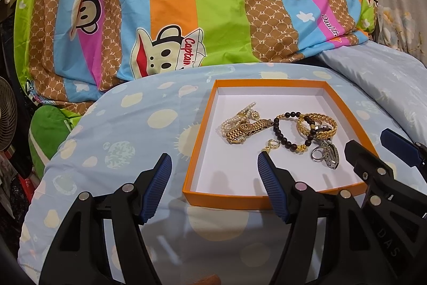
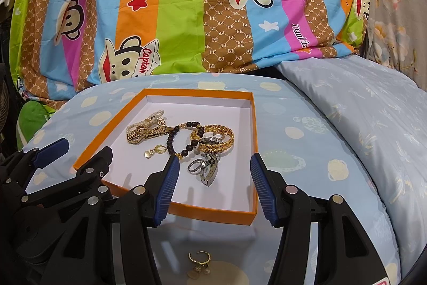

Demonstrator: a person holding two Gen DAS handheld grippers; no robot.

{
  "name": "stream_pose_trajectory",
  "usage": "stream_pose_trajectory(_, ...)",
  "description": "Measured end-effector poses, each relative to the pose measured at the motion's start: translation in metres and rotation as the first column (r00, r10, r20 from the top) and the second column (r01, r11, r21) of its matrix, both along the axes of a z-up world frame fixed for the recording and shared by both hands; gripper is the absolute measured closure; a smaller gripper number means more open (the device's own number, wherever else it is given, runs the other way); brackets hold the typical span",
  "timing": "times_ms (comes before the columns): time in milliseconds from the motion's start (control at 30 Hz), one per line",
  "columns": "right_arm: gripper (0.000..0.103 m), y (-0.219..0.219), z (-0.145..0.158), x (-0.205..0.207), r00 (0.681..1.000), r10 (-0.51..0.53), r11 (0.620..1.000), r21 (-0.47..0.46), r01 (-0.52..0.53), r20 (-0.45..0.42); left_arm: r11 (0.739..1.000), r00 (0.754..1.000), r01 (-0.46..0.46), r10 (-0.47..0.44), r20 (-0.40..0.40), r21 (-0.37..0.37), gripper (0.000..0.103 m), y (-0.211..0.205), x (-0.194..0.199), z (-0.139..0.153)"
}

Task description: Organize jewelry

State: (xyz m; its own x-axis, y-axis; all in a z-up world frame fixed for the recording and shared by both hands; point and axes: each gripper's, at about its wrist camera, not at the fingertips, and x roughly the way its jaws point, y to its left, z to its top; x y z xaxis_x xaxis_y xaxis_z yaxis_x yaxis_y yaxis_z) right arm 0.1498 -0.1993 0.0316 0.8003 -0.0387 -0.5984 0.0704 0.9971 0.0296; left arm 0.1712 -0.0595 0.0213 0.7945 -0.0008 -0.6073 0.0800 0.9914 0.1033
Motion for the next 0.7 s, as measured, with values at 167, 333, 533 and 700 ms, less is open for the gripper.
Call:
stream_pose_trajectory(167, 0.047, 0.0001, 0.0, 0.0001, 1.0, 0.0, 1.0, 0.0, 0.0, 0.0, 1.0, 1.0, 0.0, 0.0, 0.0, 0.0, 0.038, 0.0001, 0.0001, 0.0001)
stream_pose_trajectory(333, 0.047, 0.0002, 0.0, 0.0001, 1.0, 0.0, 1.0, 0.0, 0.0, 0.0, 1.0, 1.0, 0.0, 0.0, 0.001, 0.001, 0.039, 0.0001, 0.0001, 0.0002)
stream_pose_trajectory(533, 0.047, 0.0002, 0.0001, 0.0, 1.0, 0.0, 1.0, 0.0, 0.0, 0.001, 1.0, 1.0, -0.002, 0.002, 0.003, 0.003, 0.039, 0.0013, 0.0, 0.0001)
stream_pose_trajectory(700, 0.047, 0.0002, 0.0, 0.0001, 1.0, 0.0, 1.0, 0.0, 0.0, 0.0, 1.0, 1.0, -0.002, 0.002, 0.002, 0.003, 0.039, 0.001, 0.0001, 0.0002)
